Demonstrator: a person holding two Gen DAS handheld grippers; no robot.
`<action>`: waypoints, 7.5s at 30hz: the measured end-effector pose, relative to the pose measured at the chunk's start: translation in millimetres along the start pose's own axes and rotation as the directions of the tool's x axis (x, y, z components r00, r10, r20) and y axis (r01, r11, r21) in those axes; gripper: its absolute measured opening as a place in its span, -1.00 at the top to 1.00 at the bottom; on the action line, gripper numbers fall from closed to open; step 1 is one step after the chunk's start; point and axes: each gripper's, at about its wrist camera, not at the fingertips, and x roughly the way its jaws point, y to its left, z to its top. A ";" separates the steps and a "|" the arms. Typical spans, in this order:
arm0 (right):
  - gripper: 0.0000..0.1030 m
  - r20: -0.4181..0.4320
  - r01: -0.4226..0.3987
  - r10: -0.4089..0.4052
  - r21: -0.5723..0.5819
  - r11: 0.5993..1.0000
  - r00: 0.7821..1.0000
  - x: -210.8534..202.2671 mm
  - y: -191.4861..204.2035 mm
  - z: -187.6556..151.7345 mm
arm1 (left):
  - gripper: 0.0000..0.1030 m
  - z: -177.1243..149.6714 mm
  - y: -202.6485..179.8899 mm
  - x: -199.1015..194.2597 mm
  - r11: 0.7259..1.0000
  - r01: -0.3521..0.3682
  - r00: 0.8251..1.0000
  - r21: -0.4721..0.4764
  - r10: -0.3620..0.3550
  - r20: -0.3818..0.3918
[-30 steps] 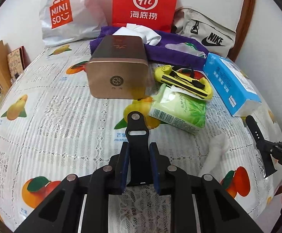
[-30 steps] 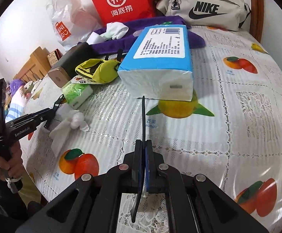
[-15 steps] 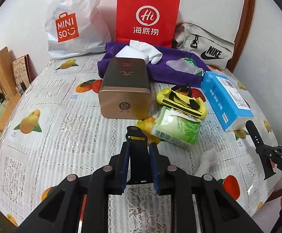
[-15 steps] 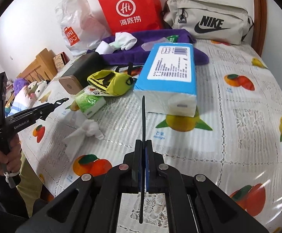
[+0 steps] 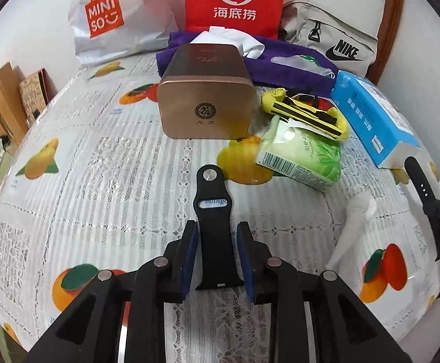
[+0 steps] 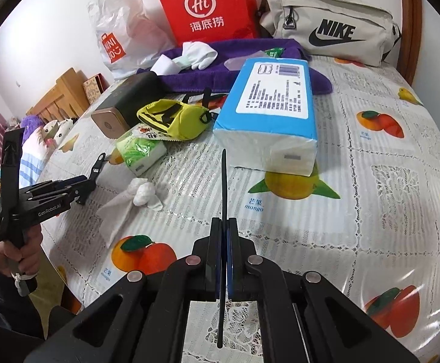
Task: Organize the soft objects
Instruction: 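Carry both black watch straps in both tools over the purple towel, then open both tools to release the black straps onto the towel, then grasp the white crumpled tissue with the right tool while the left tool approaches the green tissue pack, then grasp the light-green tissue pack with the left tool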
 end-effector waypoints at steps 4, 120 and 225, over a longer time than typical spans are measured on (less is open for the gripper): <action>0.95 -0.007 -0.004 0.004 -0.009 1.000 1.000 2.9 2.9 0.2 | 0.61 0.7 -1.7 0.2 1.000 -0.004 1.000 0.018 0.003 0.024; 0.82 -0.106 -0.006 -0.001 -0.068 0.998 0.994 168.2 -68.4 282.6 | 0.59 276.0 -25.5 148.8 0.974 0.203 0.975 -0.099 -0.211 -0.073; 0.37 0.093 0.137 -0.133 -0.037 0.990 0.987 27.4 5.8 -3.2 | -0.45 27.0 -26.6 19.5 0.994 0.079 0.997 0.081 -0.079 0.004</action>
